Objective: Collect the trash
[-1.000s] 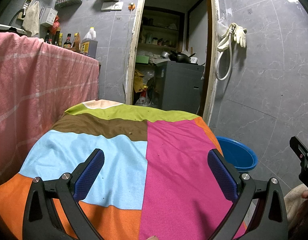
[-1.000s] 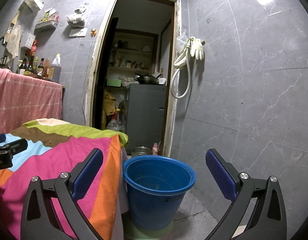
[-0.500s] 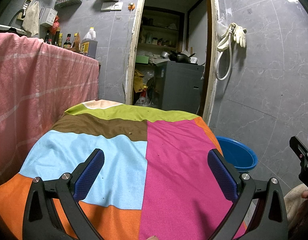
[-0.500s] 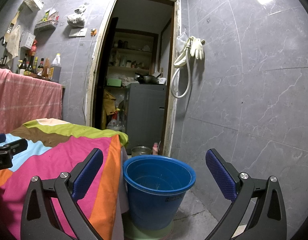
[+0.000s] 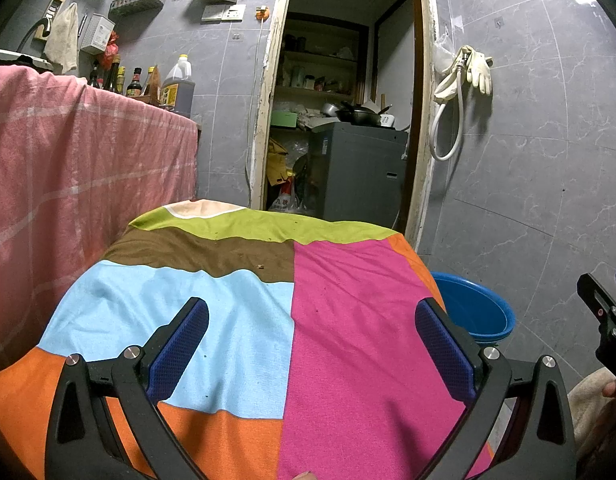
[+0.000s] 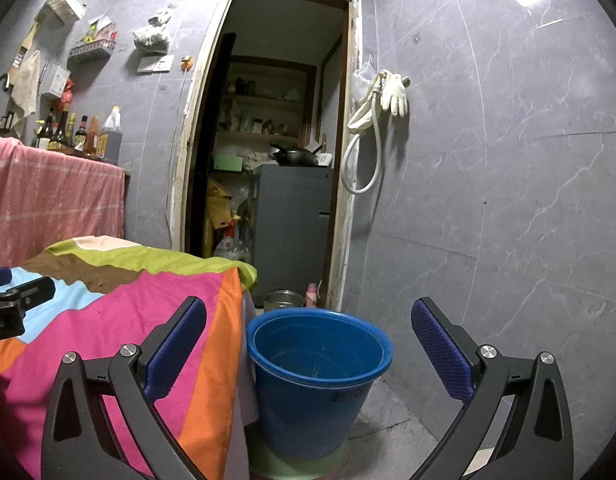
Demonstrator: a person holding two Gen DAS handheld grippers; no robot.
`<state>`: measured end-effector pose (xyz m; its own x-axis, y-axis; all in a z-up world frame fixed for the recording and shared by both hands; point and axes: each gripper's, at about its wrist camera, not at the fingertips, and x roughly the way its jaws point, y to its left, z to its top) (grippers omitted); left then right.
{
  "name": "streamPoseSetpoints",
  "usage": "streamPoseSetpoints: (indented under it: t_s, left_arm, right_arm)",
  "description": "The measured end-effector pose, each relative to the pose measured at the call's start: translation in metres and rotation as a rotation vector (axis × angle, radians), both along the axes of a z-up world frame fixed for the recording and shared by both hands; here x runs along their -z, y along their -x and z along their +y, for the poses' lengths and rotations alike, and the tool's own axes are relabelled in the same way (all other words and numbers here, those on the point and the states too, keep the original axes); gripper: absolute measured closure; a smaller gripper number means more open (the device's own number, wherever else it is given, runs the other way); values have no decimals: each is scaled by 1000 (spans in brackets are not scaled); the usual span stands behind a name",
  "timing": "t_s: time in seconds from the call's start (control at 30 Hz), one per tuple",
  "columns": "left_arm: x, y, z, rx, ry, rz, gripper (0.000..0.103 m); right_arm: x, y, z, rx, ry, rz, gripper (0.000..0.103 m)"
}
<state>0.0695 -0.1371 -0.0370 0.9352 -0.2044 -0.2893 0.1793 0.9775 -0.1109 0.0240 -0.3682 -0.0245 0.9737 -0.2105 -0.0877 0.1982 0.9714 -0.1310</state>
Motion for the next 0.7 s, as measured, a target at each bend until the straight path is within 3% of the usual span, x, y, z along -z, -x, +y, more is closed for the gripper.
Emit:
streamPoseSetpoints:
  t_s: [0.7]
  left_arm:
    - [3,2,7,-6,-3,-19,2]
  right_arm:
    - [0,0,-1,0,-2,2,0]
